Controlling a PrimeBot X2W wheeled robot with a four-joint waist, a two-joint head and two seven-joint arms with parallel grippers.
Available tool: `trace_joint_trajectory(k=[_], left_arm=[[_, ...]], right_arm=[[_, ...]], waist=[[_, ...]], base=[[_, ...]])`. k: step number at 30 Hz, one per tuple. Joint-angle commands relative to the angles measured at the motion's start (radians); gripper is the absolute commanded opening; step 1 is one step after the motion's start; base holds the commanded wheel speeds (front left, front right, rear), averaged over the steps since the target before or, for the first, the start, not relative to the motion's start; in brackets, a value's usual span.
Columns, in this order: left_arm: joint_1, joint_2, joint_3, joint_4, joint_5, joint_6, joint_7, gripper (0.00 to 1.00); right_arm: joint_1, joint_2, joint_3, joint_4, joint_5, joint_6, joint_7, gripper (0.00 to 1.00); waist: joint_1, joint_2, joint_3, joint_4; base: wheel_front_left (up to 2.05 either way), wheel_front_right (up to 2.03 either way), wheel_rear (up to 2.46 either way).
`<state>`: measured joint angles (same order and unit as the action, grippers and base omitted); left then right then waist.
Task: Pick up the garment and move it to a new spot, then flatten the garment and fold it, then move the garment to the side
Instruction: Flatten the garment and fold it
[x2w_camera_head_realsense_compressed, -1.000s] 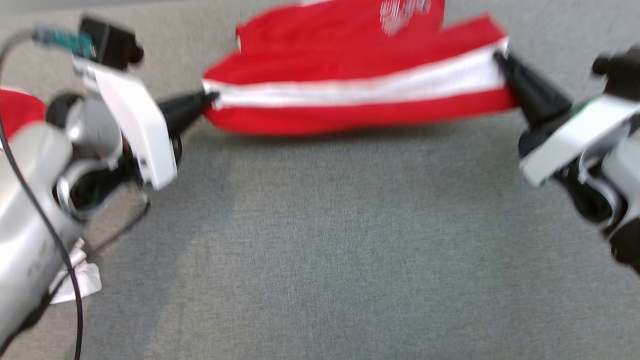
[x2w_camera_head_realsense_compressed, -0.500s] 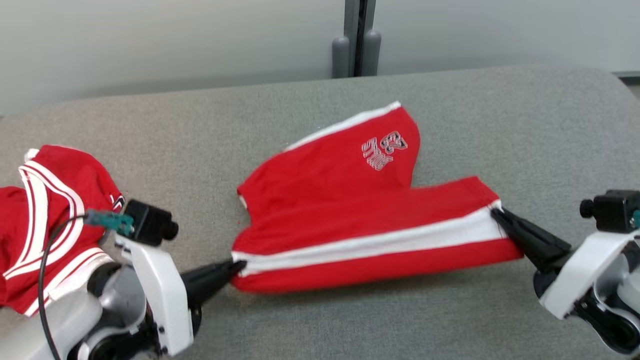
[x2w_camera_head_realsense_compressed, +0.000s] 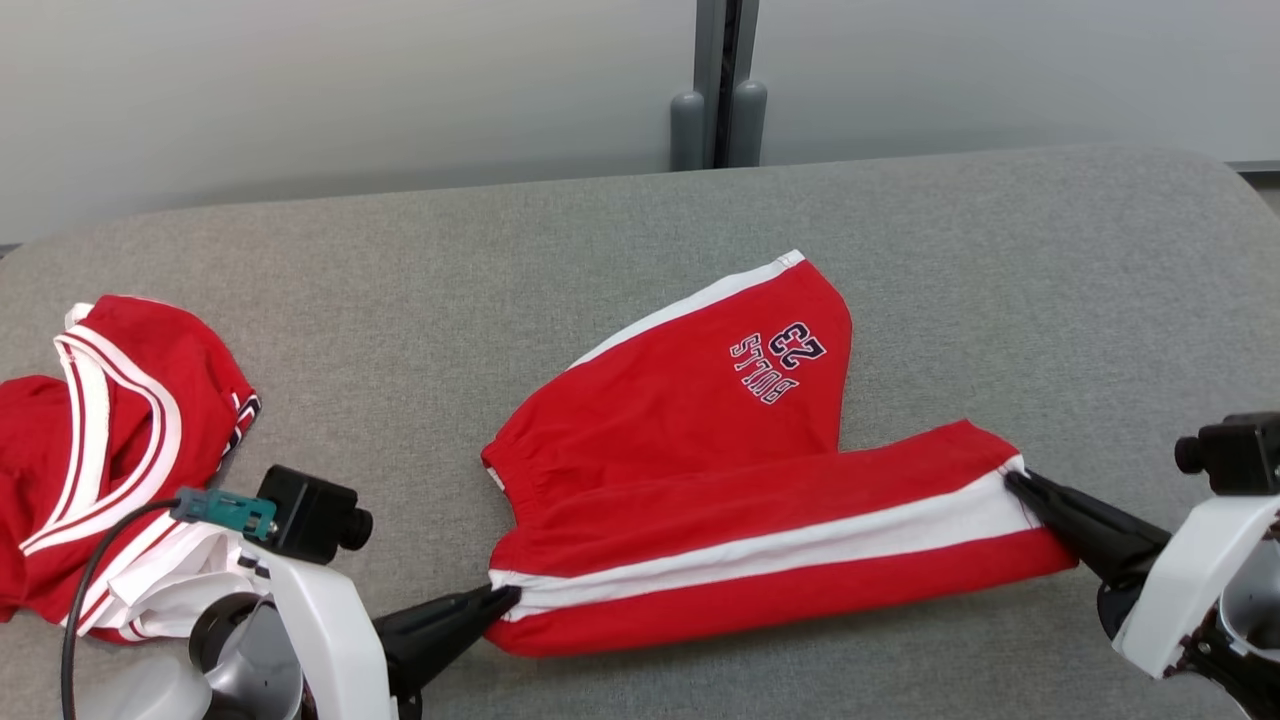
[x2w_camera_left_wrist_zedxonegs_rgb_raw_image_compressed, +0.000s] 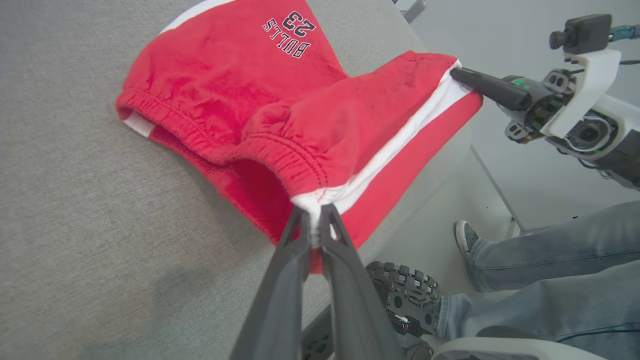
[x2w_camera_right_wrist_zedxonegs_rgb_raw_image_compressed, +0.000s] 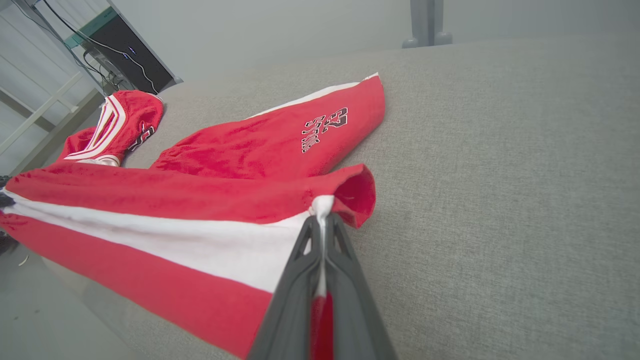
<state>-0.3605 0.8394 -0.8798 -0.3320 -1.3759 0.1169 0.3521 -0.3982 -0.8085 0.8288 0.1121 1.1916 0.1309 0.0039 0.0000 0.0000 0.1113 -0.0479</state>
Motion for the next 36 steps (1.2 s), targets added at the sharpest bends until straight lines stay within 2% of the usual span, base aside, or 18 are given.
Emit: trace_joint_trajectory(k=[1, 9, 20, 29, 36], left_arm=[[-0.022, -0.003, 0.011, 0.001, 0.000, 0.005, -0.002, 0.00], [-0.140, -0.064, 0.042, 0.113, -0.044, -0.027, 0.061, 0.00], [-0.343, -0.161, 0.086, 0.325, -0.096, -0.082, 0.150, 0.00], [-0.491, -0.239, 0.105, 0.451, -0.088, -0.108, 0.181, 0.00], [-0.537, -0.276, 0.098, 0.535, -0.083, -0.137, 0.191, 0.00]], right_arm=[[0.006, 0.009, -0.019, -0.003, -0.016, 0.000, 0.019, 0.00], [-0.074, 0.085, -0.164, 0.020, -0.098, 0.000, 0.167, 0.00], [-0.238, 0.163, -0.249, 0.072, -0.072, 0.000, 0.377, 0.00], [-0.404, 0.171, -0.274, 0.149, -0.070, 0.000, 0.456, 0.00], [-0.480, 0.183, -0.262, 0.228, -0.072, 0.000, 0.451, 0.00]], waist=[[0.0000, 0.0000, 0.011, 0.005], [0.0000, 0.0000, 0.097, 0.034], [0.0000, 0.0000, 0.209, 0.069], [0.0000, 0.0000, 0.322, 0.106], [0.0000, 0.0000, 0.359, 0.133]], base=[[0.00, 0.00, 0.00], [0.00, 0.00, 0.00], [0.00, 0.00, 0.00], [0.00, 0.00, 0.00], [0.00, 0.00, 0.00]])
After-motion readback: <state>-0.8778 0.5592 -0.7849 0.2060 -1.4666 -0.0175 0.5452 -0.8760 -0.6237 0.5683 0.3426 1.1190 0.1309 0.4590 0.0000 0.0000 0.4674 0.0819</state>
